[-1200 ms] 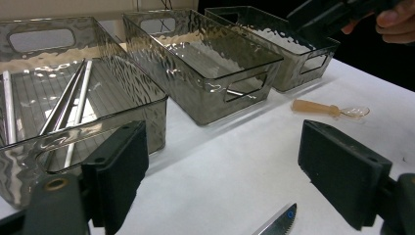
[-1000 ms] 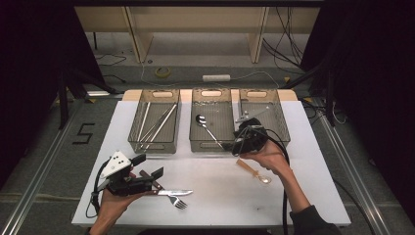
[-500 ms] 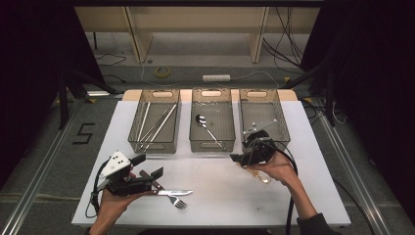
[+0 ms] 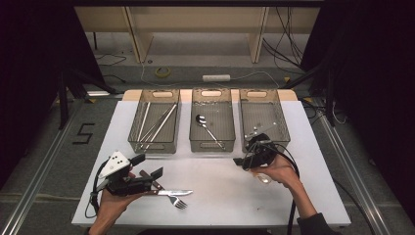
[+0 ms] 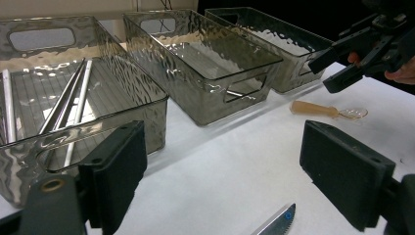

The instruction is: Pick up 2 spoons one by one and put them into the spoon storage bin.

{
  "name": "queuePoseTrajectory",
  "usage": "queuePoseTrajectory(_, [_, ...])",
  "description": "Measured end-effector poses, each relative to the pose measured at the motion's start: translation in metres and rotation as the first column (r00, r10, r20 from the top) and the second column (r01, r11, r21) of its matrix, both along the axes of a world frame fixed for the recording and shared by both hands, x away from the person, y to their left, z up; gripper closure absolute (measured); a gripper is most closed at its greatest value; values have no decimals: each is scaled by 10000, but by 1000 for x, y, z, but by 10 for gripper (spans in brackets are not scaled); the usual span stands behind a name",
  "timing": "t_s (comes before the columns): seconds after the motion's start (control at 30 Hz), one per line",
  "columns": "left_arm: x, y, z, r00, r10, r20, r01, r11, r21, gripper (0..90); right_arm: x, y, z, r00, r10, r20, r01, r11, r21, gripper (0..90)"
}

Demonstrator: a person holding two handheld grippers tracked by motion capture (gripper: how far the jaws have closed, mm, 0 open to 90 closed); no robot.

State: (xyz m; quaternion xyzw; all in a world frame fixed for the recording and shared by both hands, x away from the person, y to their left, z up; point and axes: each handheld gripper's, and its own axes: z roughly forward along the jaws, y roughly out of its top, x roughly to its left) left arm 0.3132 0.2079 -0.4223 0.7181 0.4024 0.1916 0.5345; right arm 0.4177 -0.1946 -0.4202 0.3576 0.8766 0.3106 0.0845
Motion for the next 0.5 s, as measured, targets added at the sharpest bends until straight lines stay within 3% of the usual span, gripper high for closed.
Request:
queuePoseTrajectory(0.13, [0,0,0,10000,5,3,-5,10000,0,171,2,-1,-6,9999,-58,-96,54,9993,-379,309])
queuePoseTrajectory(0.5, [0,0,0,10000,19,7,-19,10000,16,170,5,-5,-24,9968,-61,-797,-19,9949,-1009,476])
